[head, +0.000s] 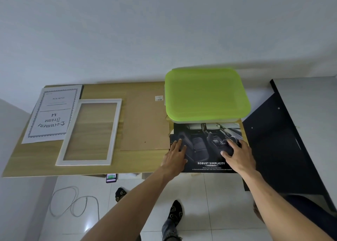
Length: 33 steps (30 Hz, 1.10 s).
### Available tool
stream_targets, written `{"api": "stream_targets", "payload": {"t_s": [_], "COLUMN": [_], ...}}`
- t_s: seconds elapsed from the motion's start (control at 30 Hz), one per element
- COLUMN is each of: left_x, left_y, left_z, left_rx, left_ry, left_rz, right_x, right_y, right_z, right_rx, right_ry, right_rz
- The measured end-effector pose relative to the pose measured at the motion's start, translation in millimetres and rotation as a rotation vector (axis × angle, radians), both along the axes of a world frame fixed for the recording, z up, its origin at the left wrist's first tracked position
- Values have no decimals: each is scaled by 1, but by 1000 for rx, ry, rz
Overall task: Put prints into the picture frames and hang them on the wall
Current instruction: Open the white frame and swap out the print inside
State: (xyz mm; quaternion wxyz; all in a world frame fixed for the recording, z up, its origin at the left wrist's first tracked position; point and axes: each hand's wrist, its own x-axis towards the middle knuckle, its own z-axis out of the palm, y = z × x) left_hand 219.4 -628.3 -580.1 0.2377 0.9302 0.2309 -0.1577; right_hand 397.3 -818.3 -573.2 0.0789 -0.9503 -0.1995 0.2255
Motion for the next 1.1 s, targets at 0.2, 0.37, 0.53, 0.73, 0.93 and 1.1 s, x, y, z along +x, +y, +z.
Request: {"api": "stream_targets", "payload": {"t_s": [0.2,0.37,0.53,0.73,0.93,1.1], "left_x": [-5,-21,-47,-99,-172,-235], "left_y": [9,38,88,174,268,352], "left_z": [0,14,28,37,39,28], "left_rx": [-27,16,75,135,159,195], "left_ry": [-119,-251,-274,-292,-295,-253], "left_rz": [2,60,158,275,445,560], "right_x": [-4,-15,-35,-84,-157,-221], "right_y": [-2,10,64,169,287,382], "right_z": [-2,1,15,27,28,29], "right_rx": [-21,101,208,385,430,456], "right_ry": [-126,-287,-291,-276,-213,-158], "right_rz": [72,197,315,462,556,655]}}
